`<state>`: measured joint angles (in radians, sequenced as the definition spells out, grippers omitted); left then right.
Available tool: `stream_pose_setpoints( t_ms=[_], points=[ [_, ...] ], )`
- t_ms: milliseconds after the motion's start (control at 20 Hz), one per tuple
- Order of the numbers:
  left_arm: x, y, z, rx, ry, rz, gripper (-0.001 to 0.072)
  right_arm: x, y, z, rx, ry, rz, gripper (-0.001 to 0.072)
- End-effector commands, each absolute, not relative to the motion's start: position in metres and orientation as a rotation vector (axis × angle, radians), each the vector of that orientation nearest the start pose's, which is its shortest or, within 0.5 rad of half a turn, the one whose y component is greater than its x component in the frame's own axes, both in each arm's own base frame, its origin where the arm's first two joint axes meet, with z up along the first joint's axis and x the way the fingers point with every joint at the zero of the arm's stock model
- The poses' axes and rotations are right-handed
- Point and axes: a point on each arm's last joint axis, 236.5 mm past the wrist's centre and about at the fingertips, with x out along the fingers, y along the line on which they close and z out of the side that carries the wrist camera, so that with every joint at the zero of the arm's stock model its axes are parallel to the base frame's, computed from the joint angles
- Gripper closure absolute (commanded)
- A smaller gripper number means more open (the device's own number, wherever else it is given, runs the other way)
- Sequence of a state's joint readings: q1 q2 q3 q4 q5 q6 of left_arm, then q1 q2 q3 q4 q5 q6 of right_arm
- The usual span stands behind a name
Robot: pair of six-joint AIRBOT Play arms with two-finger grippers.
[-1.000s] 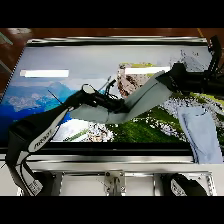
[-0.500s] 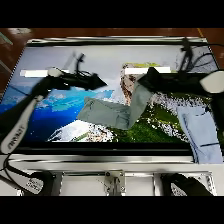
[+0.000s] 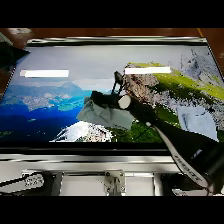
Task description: Fold the shirts.
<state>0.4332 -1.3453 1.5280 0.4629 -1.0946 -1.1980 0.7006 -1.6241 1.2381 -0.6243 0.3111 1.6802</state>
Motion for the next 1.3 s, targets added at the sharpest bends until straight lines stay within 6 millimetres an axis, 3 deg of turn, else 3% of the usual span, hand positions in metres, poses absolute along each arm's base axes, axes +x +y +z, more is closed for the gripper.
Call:
stream_pose_setpoints(
  t_ms=[0, 50, 200, 350, 450, 500, 600, 650, 700, 800, 1000, 1250],
  points=[
    [0.468, 0.076, 0.267, -0.688, 0.438, -0.285, 0.0667, 0.412, 0.439, -0.027, 0.997, 0.940, 0.376, 0.0225],
    [0.466, 0.080, 0.265, -0.692, 0.445, -0.282, 0.0667, 0.416, 0.437, -0.025, 1.012, 0.919, 0.361, 0.0157],
    [0.467, 0.074, 0.262, -0.687, 0.458, -0.294, 0.0667, 0.433, 0.419, 0.000, 0.989, 0.862, 0.383, 0.0157],
    [0.468, 0.065, 0.260, -0.674, 0.469, -0.310, 0.0667, 0.441, 0.375, 0.029, 0.796, 0.901, 0.488, 0.0157],
    [0.468, 0.065, 0.255, -0.650, 0.489, -0.299, 0.0667, 0.429, 0.317, 0.026, 0.608, 1.035, 0.503, 0.0157],
    [0.468, 0.065, 0.250, -0.635, 0.503, -0.292, 0.0667, 0.417, 0.278, 0.014, 0.518, 1.143, 0.462, 0.0130],
    [0.466, 0.063, 0.243, -0.610, 0.533, -0.287, 0.0667, 0.373, 0.180, -0.020, 0.370, 1.441, 0.249, 0.0119],
    [0.465, 0.060, 0.241, -0.603, 0.543, -0.290, 0.0667, 0.354, 0.150, -0.032, 0.335, 1.540, 0.188, 0.0112],
    [0.465, 0.057, 0.240, -0.597, 0.551, -0.297, 0.0667, 0.340, 0.140, -0.043, 0.343, 1.601, 0.176, 0.0020],
    [0.465, 0.050, 0.239, -0.591, 0.560, -0.311, 0.0667, 0.332, 0.147, -0.064, 0.413, 1.606, 0.205, 0.0019],
    [0.466, 0.043, 0.233, -0.563, 0.584, -0.312, 0.0667, 0.353, 0.187, -0.097, 0.706, 1.503, 0.234, 0.0020],
    [0.467, 0.029, 0.233, -0.557, 0.594, -0.340, 0.0667, 0.367, 0.223, -0.108, 0.889, 1.478, 0.358, 0.0029]
  ],
)
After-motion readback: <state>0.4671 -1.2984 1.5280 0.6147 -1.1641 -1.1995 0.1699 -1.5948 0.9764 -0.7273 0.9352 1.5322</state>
